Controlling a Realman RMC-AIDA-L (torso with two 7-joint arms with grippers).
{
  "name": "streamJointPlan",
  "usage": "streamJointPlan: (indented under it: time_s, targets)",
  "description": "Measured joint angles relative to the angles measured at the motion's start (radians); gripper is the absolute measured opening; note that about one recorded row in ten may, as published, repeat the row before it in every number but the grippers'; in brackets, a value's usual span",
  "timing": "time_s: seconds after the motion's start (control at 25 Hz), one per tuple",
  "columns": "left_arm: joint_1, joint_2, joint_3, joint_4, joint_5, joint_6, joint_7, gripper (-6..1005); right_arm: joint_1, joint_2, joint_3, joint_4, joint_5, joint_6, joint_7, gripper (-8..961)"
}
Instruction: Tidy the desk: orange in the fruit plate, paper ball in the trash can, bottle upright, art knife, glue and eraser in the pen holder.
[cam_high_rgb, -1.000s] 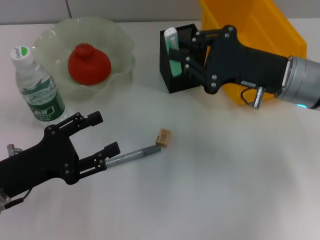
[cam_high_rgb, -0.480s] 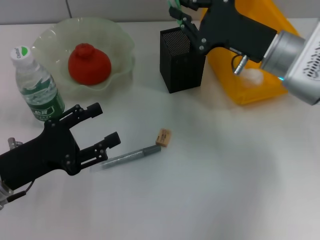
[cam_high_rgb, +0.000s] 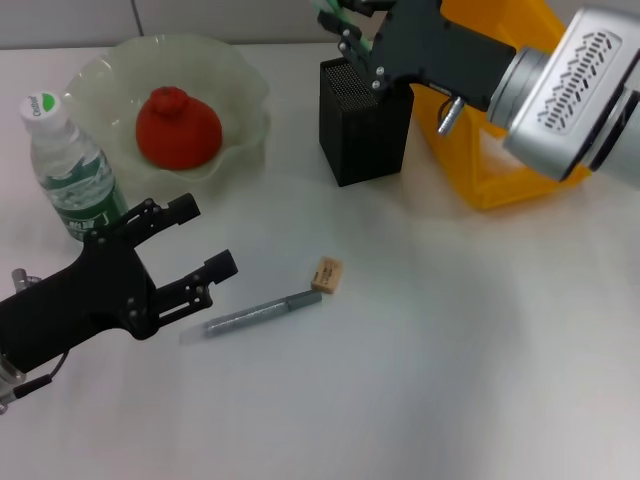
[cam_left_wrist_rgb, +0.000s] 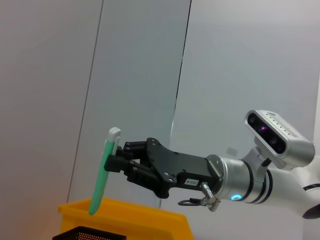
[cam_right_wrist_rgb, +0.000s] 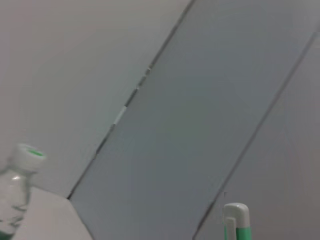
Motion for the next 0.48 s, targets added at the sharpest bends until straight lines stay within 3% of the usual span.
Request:
streamJointPlan:
  time_s: [0.48]
  targets:
    - [0.02,0.002,-0.013,0.0,-0.024,-0.001,0.002,800,0.009,0.0,0.002,0.01,0.062,0.043,0.22,155]
